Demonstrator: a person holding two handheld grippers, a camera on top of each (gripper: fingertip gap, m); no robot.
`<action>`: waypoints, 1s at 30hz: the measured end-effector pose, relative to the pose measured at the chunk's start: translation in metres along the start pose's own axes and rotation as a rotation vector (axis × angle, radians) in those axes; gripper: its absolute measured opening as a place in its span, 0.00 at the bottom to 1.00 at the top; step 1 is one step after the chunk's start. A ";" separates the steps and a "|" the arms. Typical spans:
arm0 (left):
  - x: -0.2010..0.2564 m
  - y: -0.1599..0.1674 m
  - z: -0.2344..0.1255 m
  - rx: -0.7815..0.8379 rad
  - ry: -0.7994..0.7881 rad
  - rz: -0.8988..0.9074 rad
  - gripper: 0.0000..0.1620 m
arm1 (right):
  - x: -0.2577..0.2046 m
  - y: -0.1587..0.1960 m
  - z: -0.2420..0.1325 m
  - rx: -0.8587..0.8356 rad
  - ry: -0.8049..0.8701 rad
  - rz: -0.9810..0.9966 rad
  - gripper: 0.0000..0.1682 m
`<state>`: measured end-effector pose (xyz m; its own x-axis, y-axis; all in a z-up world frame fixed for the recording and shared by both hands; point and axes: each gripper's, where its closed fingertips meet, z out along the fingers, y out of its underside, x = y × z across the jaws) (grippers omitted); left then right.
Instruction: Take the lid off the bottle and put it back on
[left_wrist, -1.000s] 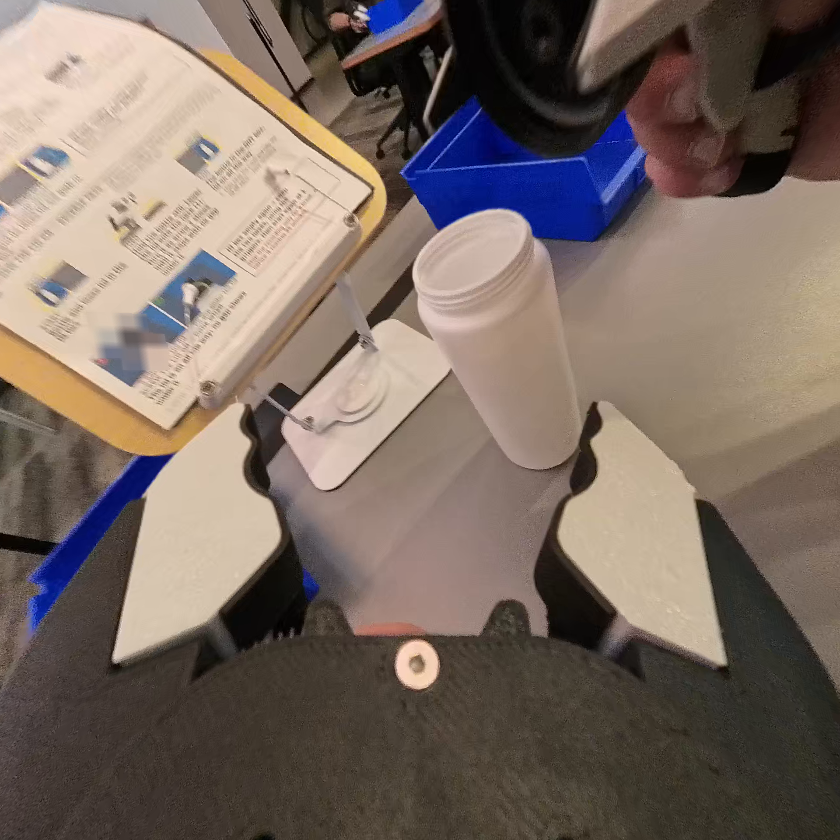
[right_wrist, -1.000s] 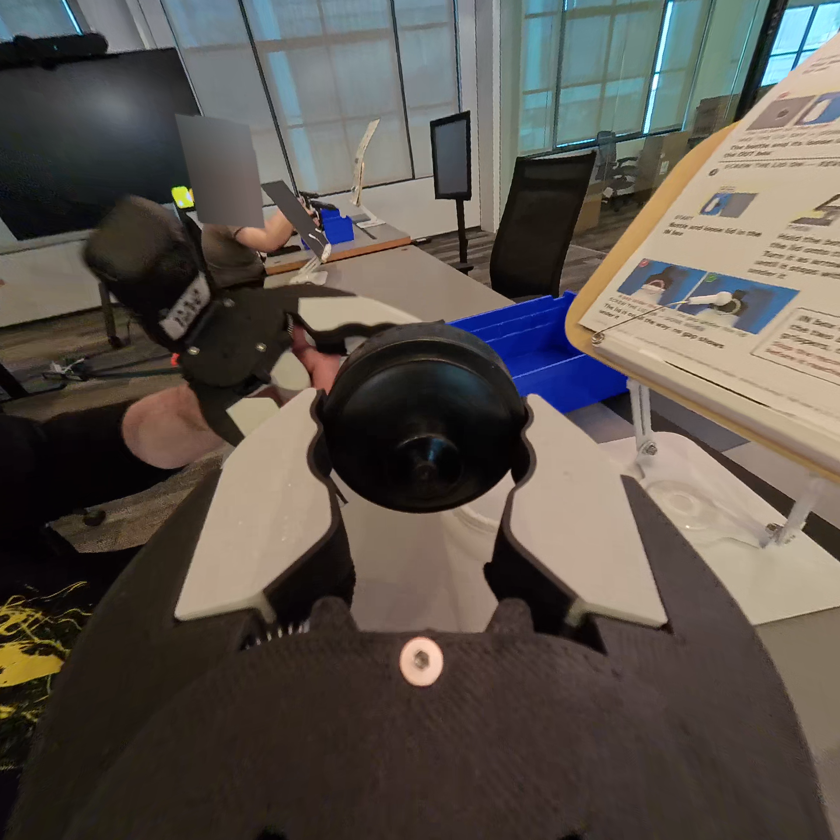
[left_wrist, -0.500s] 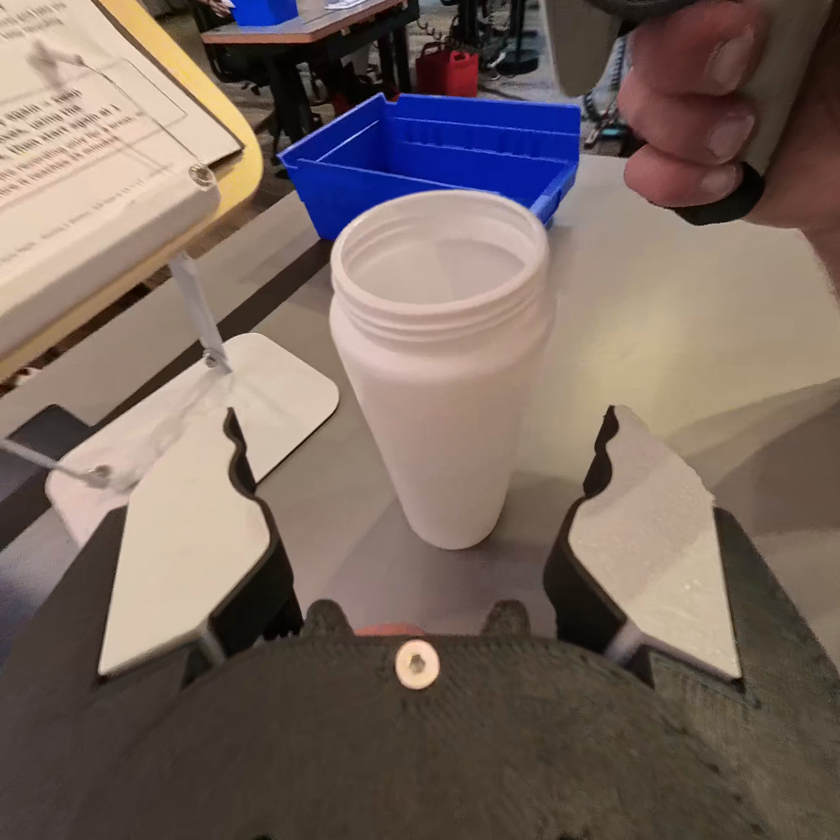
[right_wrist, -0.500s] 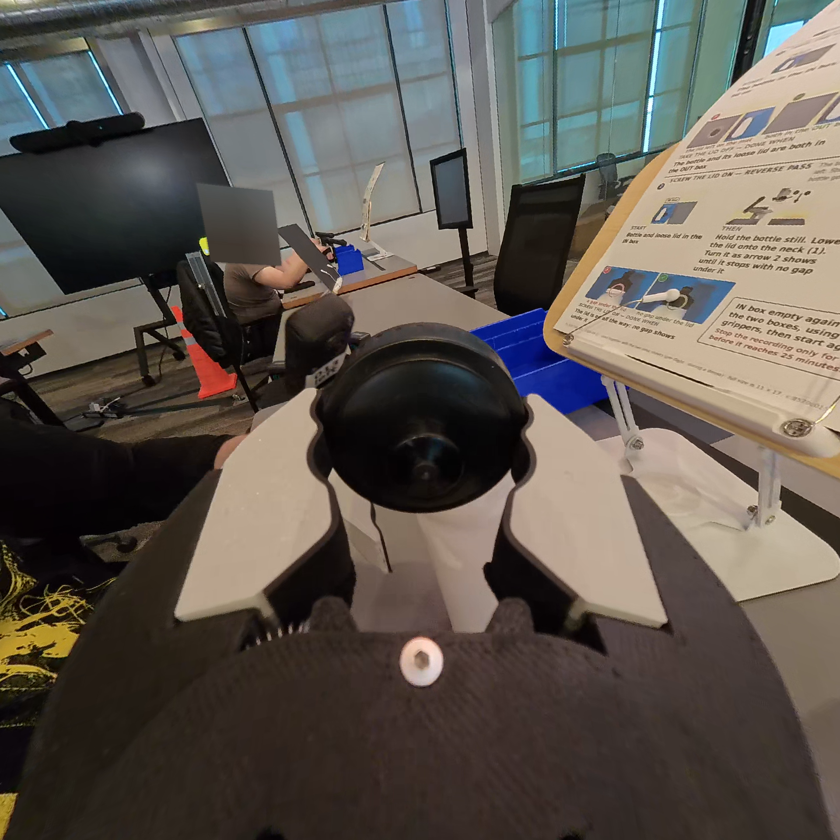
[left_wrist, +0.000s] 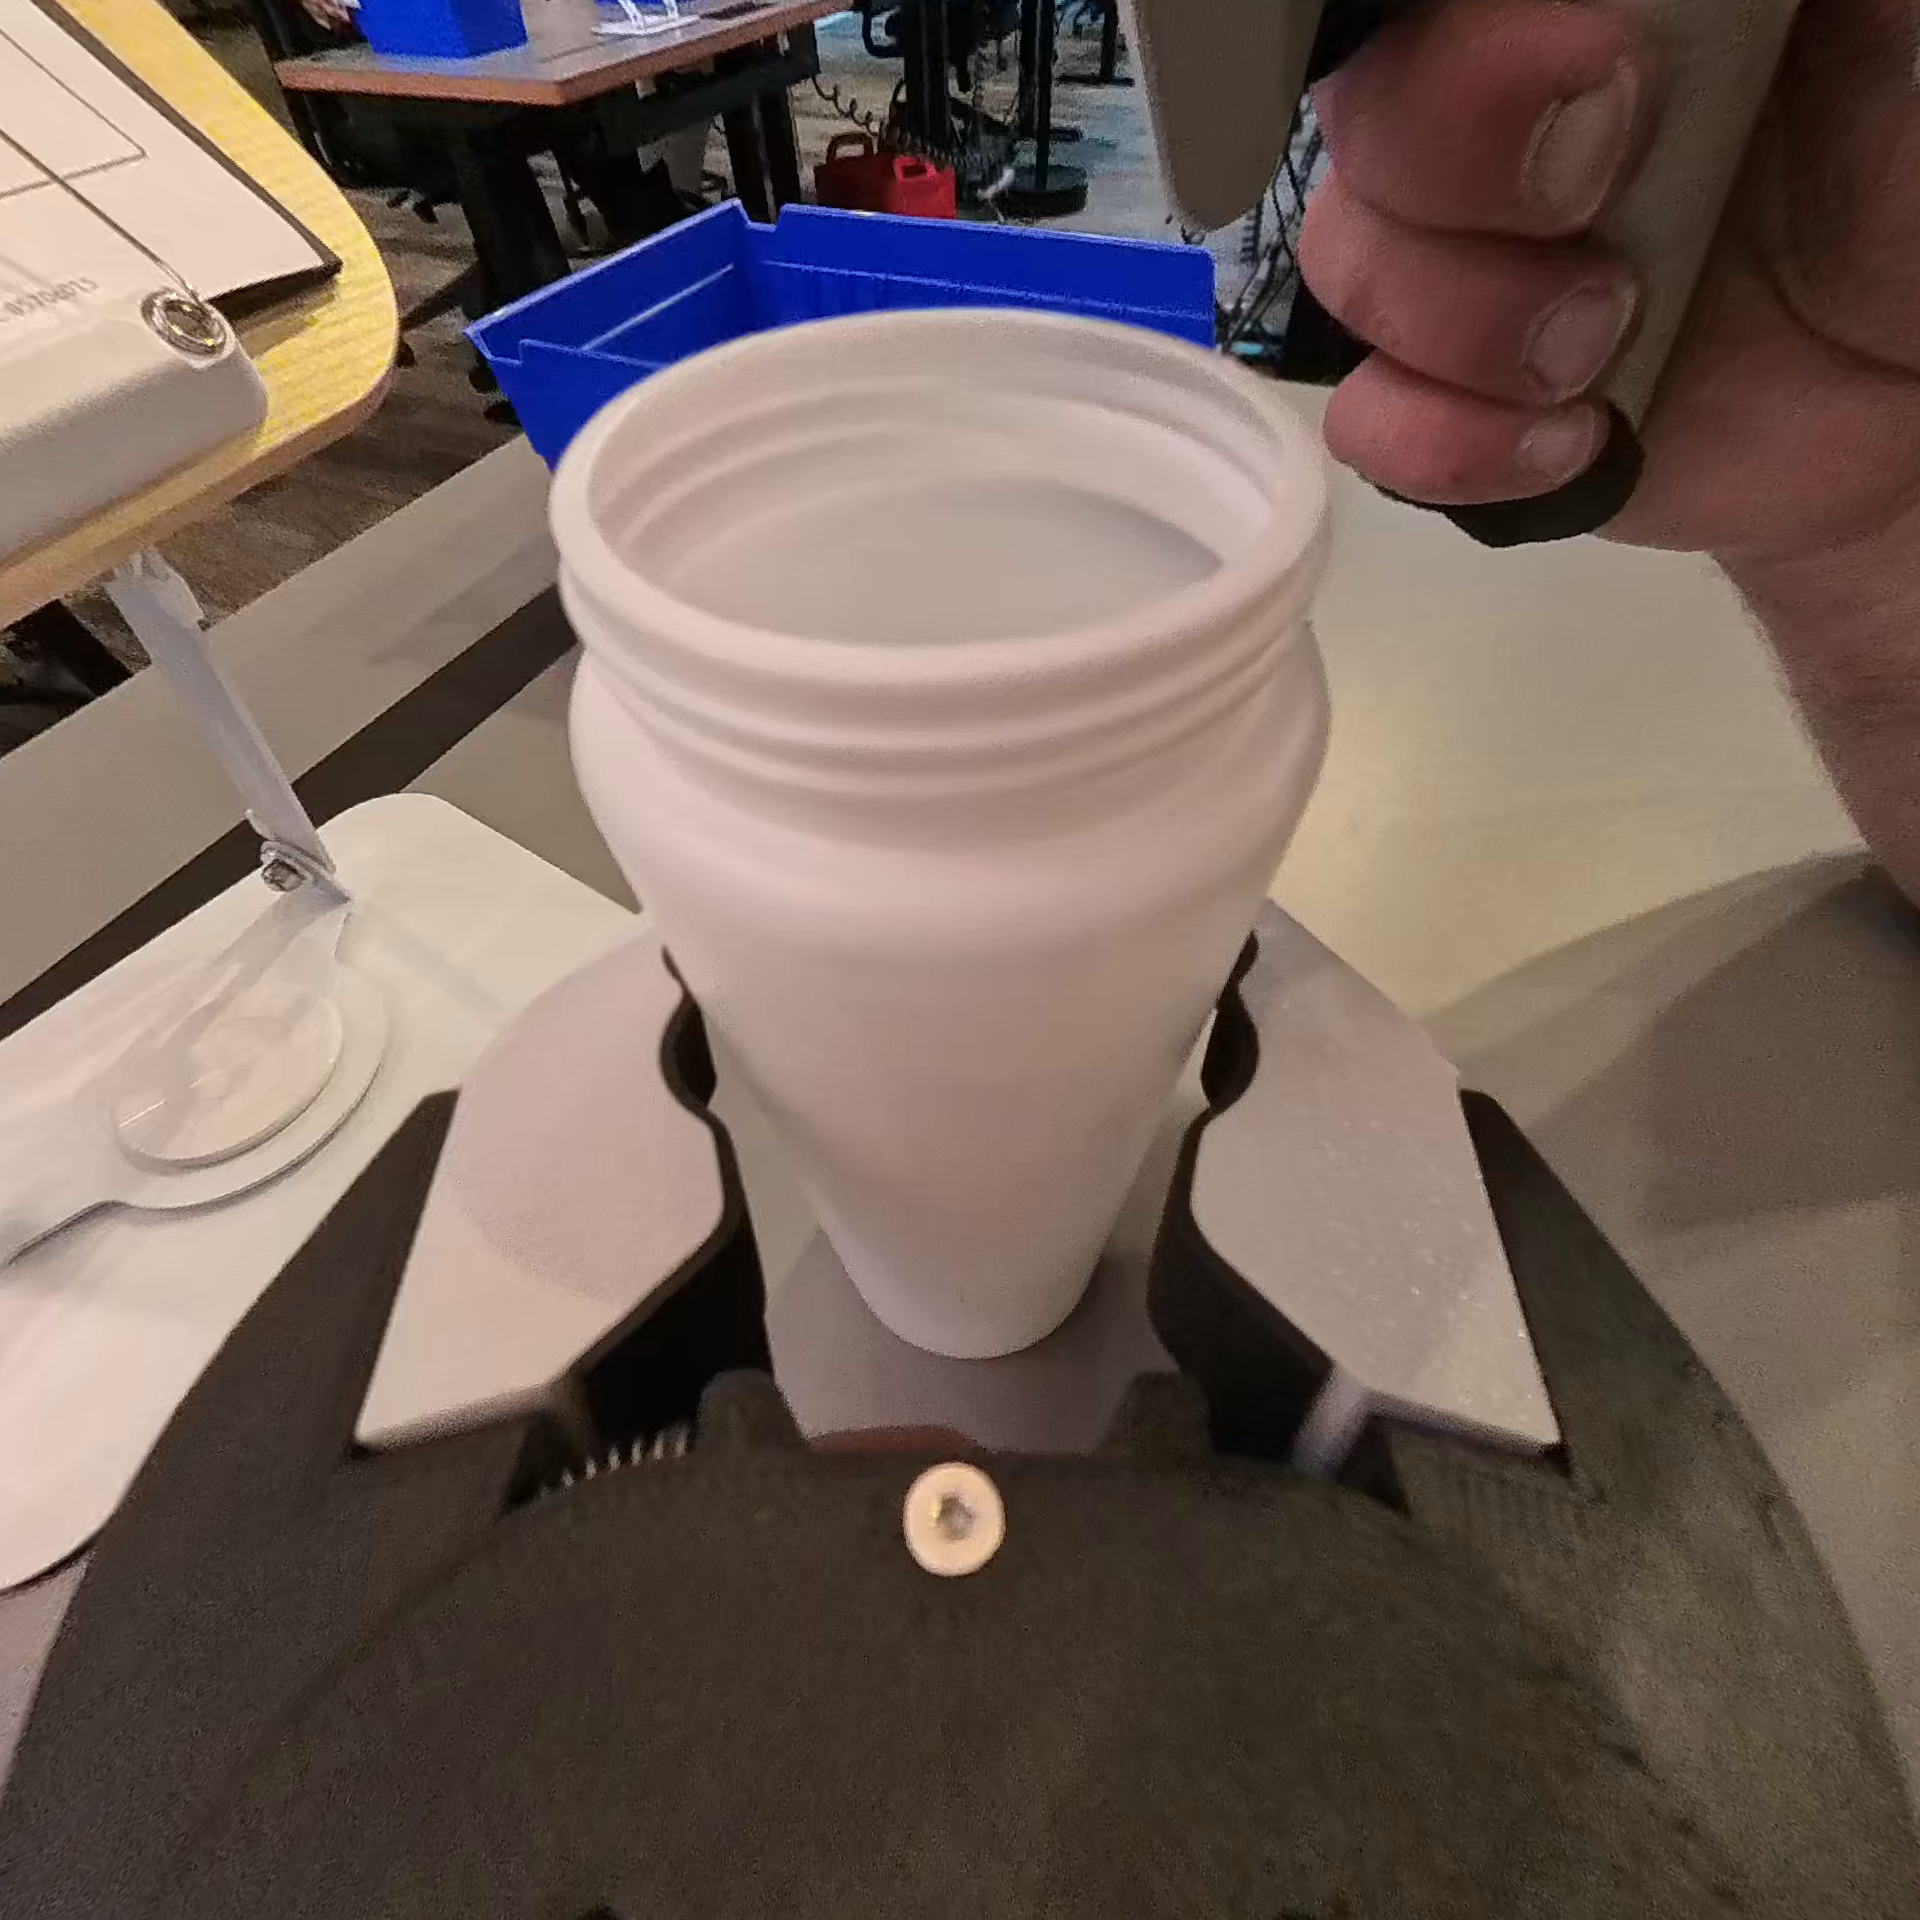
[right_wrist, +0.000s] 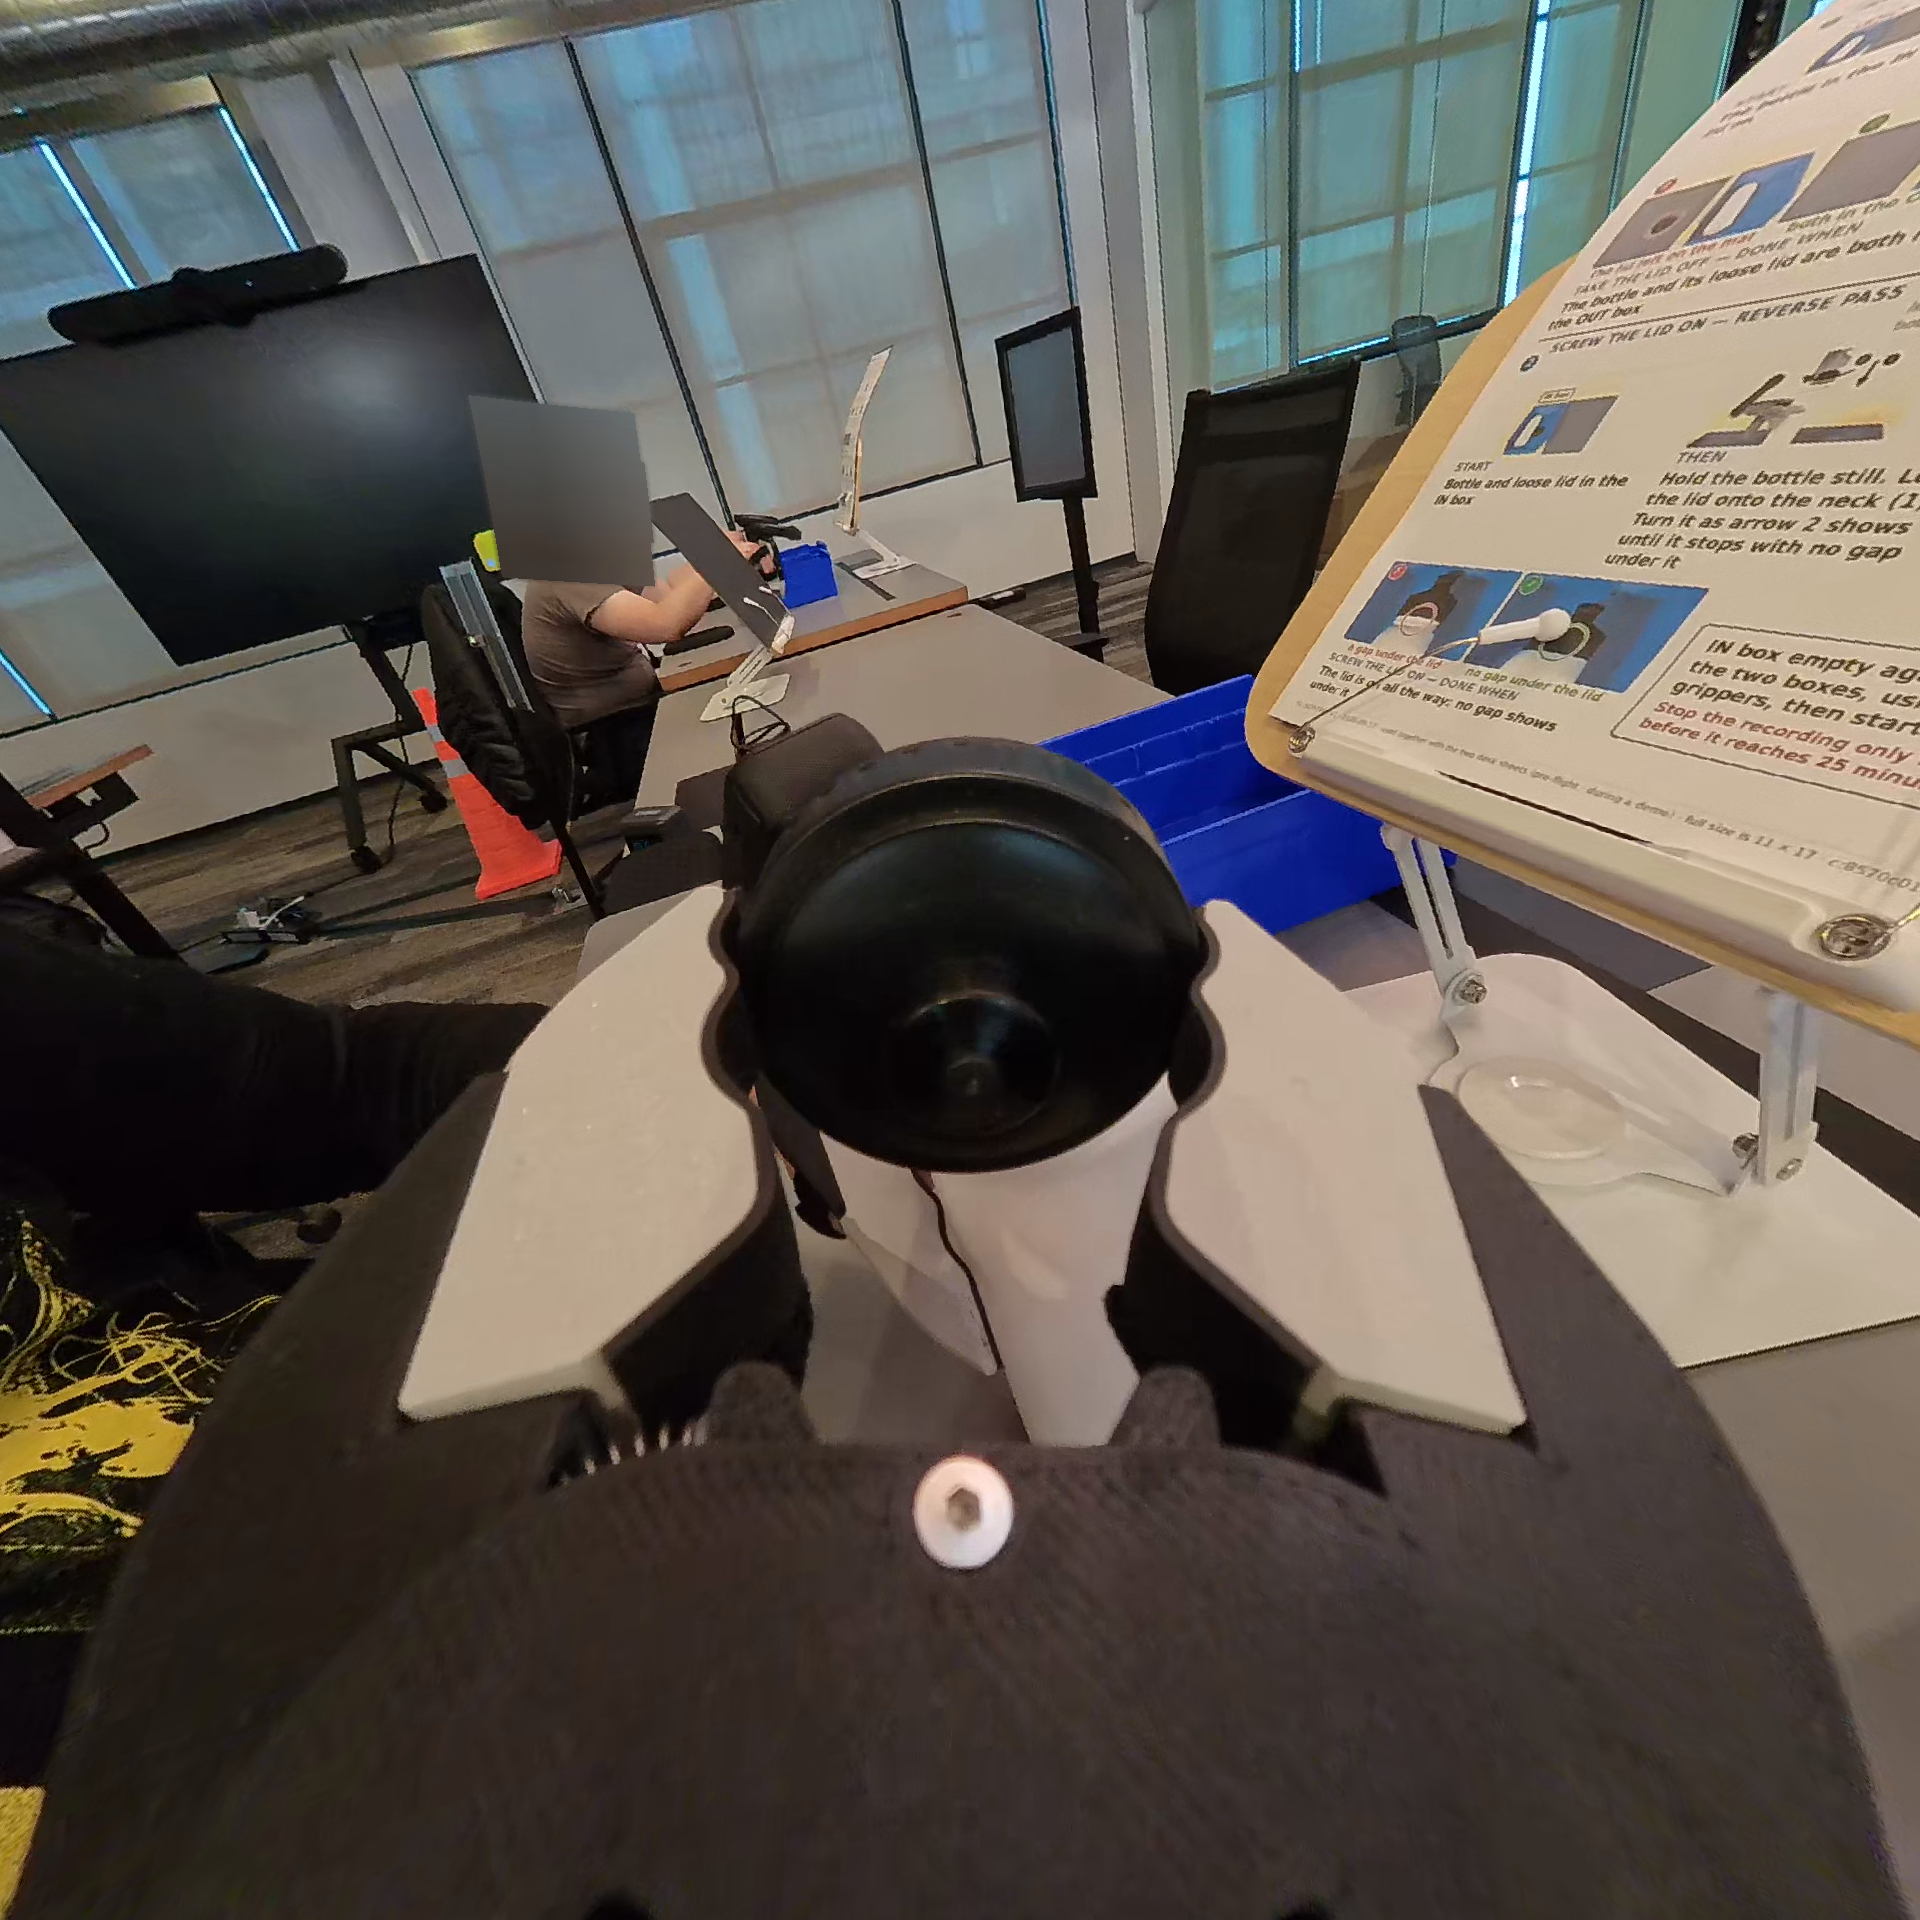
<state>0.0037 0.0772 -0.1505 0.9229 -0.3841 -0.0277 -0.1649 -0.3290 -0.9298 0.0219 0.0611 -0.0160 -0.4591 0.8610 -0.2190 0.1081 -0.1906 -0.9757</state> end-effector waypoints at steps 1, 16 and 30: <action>0.000 -0.001 0.001 0.008 -0.001 0.000 0.57 | 0.001 0.000 0.000 0.000 0.000 0.000 0.47; 0.003 -0.006 0.010 0.038 0.078 0.047 0.56 | 0.008 0.018 0.009 -0.371 0.015 -0.151 0.47; 0.010 -0.011 0.023 0.059 0.191 0.085 0.56 | 0.029 0.056 0.003 -0.894 -0.029 -0.174 0.47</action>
<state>0.0228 0.0975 -0.1487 0.8228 -0.5667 -0.0421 -0.2133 -0.2393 -0.9472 0.0117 0.0738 -0.0775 -0.5533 0.8291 -0.0808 0.6732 0.3879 -0.6296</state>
